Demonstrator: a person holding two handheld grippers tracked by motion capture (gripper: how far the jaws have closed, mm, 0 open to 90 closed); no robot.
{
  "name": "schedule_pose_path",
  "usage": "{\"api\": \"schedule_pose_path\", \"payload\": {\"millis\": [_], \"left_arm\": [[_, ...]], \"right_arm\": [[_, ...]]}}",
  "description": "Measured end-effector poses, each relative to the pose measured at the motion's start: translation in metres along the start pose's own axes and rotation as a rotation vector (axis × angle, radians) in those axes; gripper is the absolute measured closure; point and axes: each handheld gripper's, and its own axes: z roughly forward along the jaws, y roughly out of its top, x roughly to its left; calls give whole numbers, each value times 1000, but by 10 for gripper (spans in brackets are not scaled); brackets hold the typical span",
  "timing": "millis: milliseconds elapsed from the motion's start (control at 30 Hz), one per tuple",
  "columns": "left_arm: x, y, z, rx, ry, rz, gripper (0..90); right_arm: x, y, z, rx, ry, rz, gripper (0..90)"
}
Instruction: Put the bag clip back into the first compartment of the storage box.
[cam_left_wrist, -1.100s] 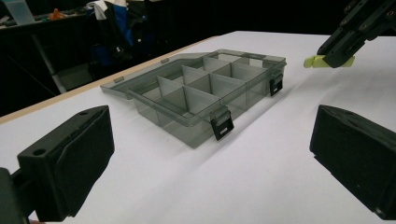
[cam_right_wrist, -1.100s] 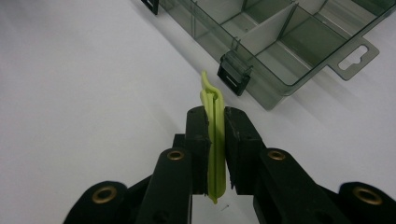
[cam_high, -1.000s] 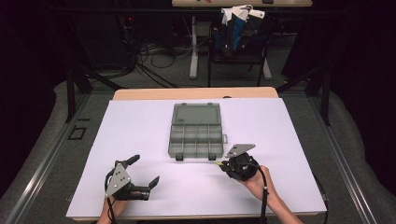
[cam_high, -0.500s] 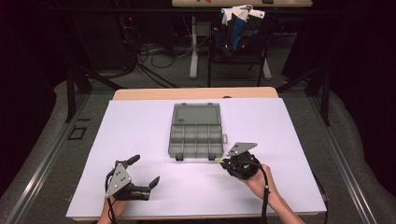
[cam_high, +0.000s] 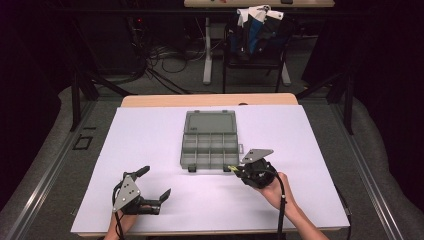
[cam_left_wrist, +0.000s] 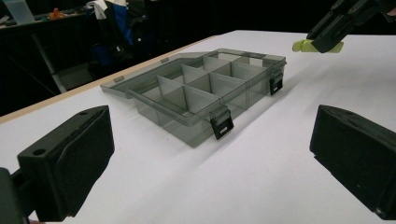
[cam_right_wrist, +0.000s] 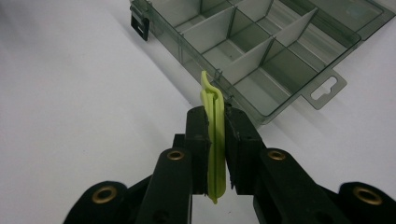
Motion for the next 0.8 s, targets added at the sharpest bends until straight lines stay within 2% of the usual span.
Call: {"api": "schedule_pose_path", "payload": {"millis": [800], "left_arm": [[0, 0, 0, 0, 0, 0, 0]], "right_arm": [[-4, 18, 10, -21, 3, -3, 803]]}}
